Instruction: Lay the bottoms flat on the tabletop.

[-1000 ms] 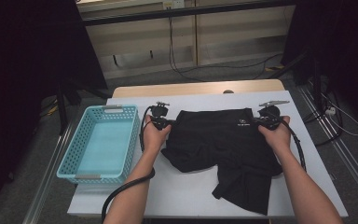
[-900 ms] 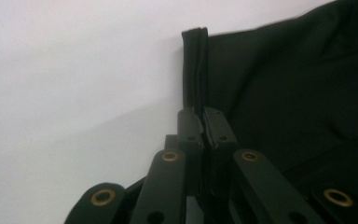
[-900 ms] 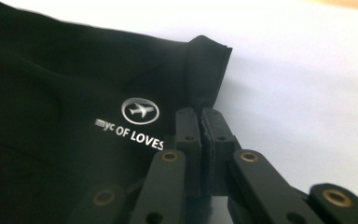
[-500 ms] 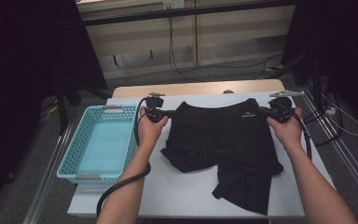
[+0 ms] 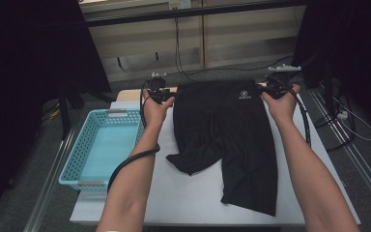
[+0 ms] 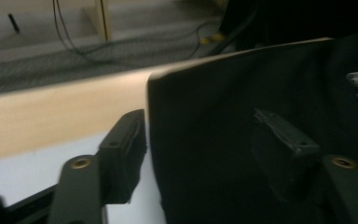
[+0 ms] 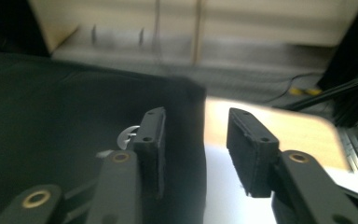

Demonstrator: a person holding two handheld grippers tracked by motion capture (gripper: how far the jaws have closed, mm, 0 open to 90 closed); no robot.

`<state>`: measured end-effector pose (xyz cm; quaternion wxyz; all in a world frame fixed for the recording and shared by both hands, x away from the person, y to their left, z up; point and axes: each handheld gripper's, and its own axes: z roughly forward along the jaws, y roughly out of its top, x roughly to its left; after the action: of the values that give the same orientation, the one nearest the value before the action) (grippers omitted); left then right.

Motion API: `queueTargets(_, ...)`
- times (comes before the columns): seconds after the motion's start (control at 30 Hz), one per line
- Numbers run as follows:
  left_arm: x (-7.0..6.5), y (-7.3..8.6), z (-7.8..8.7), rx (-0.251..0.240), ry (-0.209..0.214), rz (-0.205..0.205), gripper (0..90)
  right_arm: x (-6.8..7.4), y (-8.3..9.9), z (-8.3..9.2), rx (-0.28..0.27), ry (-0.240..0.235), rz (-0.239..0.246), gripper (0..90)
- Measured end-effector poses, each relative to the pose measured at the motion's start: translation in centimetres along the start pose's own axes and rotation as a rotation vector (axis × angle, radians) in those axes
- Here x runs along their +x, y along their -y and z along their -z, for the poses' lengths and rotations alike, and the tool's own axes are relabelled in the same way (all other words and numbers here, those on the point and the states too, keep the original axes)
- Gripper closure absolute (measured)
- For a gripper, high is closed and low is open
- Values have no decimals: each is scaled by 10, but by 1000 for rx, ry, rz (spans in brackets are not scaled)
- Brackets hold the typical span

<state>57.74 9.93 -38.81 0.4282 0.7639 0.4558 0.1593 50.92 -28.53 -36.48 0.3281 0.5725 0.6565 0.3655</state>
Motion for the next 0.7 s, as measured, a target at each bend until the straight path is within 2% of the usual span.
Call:
queueTargets(0.03,-1,8,-2,18,11,0,318,1,6,1,22,-8,22,462)
queueTargets(0.07,-3,17,-3,33,17,3,302,2,13,3,35,-12,42,458)
queueTargets(0.13,-7,32,-3,67,27,-9,262,1,28,9,52,-29,40,429)
queueTargets(0.17,-7,32,-3,67,27,-9,249,1,28,9,52,-29,40,429)
queueTargets(0.2,-12,44,-1,92,45,-12,233,2,45,18,78,-64,52,378)
queueTargets(0.23,-12,44,-1,92,45,-12,222,4,51,21,89,-70,61,371)
queueTargets(0.27,-17,53,4,105,53,-14,213,6,60,27,101,-76,77,359)
queueTargets(0.4,-26,64,15,114,60,-20,188,14,81,45,116,-115,112,328)
queueTargets(0.5,-30,69,20,126,70,-26,179,20,93,56,133,-126,131,308)
queueTargets(0.57,-36,76,26,143,74,-52,174,24,102,62,130,-140,129,306)
queueTargets(0.6,-36,76,26,143,74,-52,170,26,107,65,138,-147,135,295)
queueTargets(0.7,-42,84,30,147,94,-77,157,28,118,72,152,-137,144,276)
